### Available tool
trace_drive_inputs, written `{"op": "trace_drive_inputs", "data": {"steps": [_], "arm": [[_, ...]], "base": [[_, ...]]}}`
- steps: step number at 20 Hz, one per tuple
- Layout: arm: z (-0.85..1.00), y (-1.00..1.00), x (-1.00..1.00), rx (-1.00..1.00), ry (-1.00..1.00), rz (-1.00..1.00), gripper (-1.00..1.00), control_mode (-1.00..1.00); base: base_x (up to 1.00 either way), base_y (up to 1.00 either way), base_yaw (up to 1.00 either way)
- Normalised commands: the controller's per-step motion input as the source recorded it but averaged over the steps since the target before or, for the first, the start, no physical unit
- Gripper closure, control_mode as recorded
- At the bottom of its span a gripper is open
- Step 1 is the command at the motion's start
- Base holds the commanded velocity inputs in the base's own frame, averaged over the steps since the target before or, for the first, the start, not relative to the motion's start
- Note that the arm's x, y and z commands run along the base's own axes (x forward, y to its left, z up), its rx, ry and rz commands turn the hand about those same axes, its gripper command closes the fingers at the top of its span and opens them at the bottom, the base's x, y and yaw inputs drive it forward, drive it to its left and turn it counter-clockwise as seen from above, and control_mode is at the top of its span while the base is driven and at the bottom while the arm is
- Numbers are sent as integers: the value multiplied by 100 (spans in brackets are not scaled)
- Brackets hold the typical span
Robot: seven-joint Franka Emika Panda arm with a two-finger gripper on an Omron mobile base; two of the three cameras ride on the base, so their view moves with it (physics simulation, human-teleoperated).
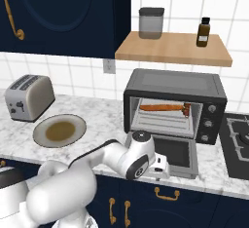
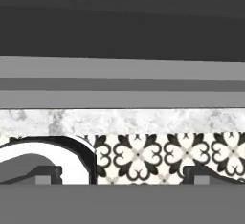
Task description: Pick up the kebab skewer and baguette bread, and place them inside the toaster oven. Close the toaster oven door and start by setting the timer.
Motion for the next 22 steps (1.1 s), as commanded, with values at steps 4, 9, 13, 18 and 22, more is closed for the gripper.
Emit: {"op": "trace_drive_inputs", "data": {"steps": [4, 9, 13, 18, 22], "arm": [[-16, 0, 22, 0, 0, 1, -100, -100], [-5, 0, 19, 0, 0, 0, -100, -100], [-1, 0, 22, 1, 0, 0, -100, -100], [-7, -1, 1, 6, 0, 0, -100, -100], [-9, -1, 0, 7, -2, 0, -100, -100]], "base": [[0, 0, 0], [0, 0, 0], [0, 0, 0], [0, 0, 0], [0, 0, 0]]}}
